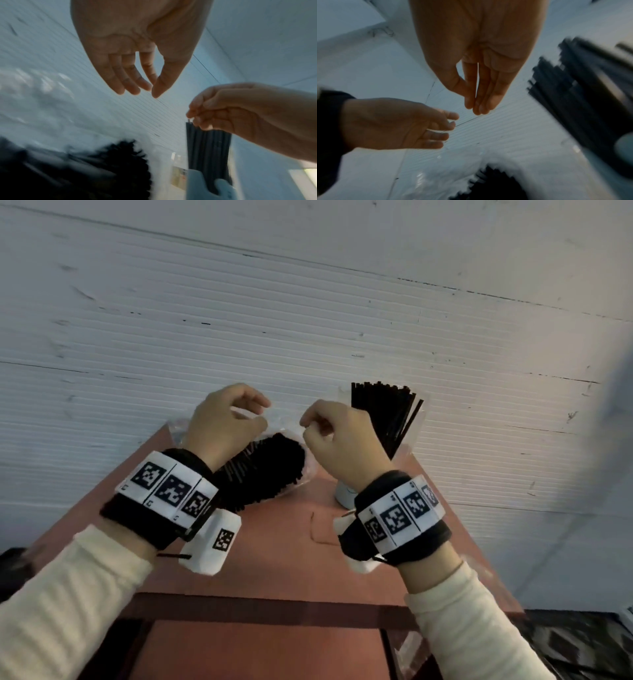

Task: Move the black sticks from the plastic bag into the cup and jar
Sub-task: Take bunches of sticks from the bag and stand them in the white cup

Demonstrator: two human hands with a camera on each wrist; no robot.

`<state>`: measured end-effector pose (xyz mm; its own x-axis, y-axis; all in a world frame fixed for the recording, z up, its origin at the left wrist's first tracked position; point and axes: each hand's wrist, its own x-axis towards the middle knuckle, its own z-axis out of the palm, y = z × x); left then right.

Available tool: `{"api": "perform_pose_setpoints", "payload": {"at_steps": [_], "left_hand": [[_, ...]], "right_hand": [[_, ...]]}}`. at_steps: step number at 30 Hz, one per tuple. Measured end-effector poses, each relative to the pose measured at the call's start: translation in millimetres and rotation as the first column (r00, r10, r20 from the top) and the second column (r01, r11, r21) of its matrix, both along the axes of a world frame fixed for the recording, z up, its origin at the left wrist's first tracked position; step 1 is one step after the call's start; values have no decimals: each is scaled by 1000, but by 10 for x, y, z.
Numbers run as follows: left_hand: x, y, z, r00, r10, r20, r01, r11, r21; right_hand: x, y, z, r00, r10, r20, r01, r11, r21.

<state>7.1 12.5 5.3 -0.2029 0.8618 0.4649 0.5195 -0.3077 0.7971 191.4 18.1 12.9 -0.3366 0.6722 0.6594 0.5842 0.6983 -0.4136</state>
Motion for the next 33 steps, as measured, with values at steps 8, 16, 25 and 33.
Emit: {"api": "perform_pose_setpoints", "payload": {"at_steps": [8, 16, 25, 33], "left_hand": [[-694, 44, -106, 931, -143, -335, 91, 982, -164], [-830, 185, -172, 913, -106, -395, -2, 965, -262], [-904, 184, -66, 933, -94, -348, 25, 980, -198], [-962, 254, -162, 944, -112, -312, 63, 984, -164]], "right_hand": [[-862, 108, -230, 897, 127, 423, 22, 943, -331], [-1238, 202, -260, 752, 91, 653, 196, 915, -353], [-1261, 243, -235, 706, 170, 687, 106, 934, -341], [-1034, 278, -224, 922, 152, 355, 28, 890, -454]]}}
